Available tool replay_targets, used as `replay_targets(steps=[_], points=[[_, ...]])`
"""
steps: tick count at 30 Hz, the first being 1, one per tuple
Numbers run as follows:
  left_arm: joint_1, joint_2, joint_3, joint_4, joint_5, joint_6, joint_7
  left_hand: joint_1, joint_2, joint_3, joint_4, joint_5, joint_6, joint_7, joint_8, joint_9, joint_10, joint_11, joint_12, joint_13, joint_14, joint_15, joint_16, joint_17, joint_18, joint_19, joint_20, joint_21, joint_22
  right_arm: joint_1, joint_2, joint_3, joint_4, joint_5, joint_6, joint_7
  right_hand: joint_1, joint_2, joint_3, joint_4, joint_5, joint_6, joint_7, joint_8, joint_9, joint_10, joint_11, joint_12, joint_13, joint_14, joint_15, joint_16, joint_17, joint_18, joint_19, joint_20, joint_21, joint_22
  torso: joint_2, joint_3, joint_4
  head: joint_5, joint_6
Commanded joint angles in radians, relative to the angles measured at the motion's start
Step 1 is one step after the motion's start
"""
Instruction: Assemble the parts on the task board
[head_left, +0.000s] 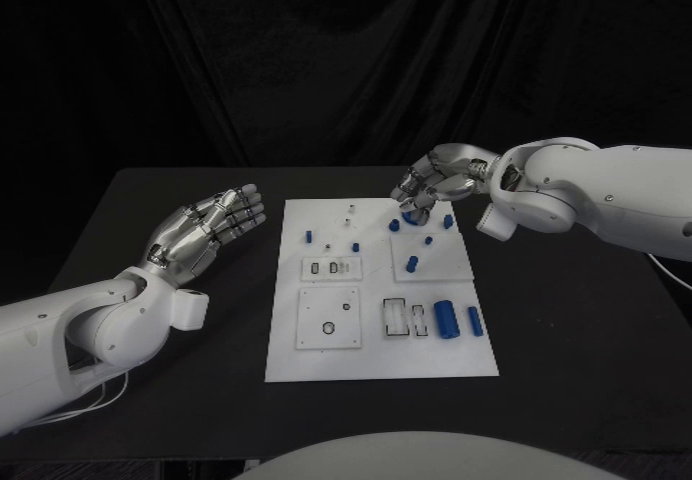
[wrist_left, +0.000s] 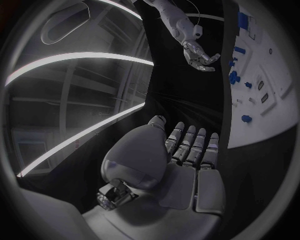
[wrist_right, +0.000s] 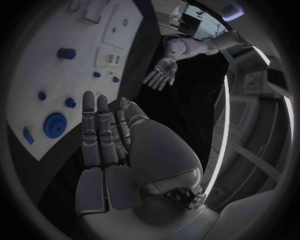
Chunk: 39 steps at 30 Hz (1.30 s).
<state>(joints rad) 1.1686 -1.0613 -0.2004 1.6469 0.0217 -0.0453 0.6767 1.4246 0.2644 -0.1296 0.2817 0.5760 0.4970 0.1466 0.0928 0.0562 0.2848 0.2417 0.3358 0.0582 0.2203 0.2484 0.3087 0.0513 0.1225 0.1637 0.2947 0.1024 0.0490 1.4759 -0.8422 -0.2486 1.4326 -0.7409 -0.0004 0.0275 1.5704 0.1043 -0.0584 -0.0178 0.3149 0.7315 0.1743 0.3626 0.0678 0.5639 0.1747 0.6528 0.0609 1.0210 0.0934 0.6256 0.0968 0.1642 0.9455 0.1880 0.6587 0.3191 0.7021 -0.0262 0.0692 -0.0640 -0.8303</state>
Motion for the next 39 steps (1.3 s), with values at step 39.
replay_targets(steps=[39], points=[[0.001, -0.015, 0.006, 0.067, 0.039, 0.062, 0.251, 0.034, 0.0, 0.088, -0.024, 0.036, 0.012, 0.018, 0.002, 0.001, -0.014, 0.025, 0.024, -0.001, 0.007, 0.026, 0.044, 0.004, -0.035, 0.016, -0.001, 0.009, 0.0, -0.017, -0.072, 0.001, 0.136, -1.014, -0.375, -0.214, -0.078, -0.199, 0.349, 0.091, -0.009, 0.157, -0.065, -0.24, 0.032, 0.33, -0.069, -0.384, 0.002, 0.459, -0.099, 0.741, 0.934, -0.081, 0.446, -0.088, 0.711, 0.861, 0.127, -0.042, 0.0428, -0.054, 0.071]])
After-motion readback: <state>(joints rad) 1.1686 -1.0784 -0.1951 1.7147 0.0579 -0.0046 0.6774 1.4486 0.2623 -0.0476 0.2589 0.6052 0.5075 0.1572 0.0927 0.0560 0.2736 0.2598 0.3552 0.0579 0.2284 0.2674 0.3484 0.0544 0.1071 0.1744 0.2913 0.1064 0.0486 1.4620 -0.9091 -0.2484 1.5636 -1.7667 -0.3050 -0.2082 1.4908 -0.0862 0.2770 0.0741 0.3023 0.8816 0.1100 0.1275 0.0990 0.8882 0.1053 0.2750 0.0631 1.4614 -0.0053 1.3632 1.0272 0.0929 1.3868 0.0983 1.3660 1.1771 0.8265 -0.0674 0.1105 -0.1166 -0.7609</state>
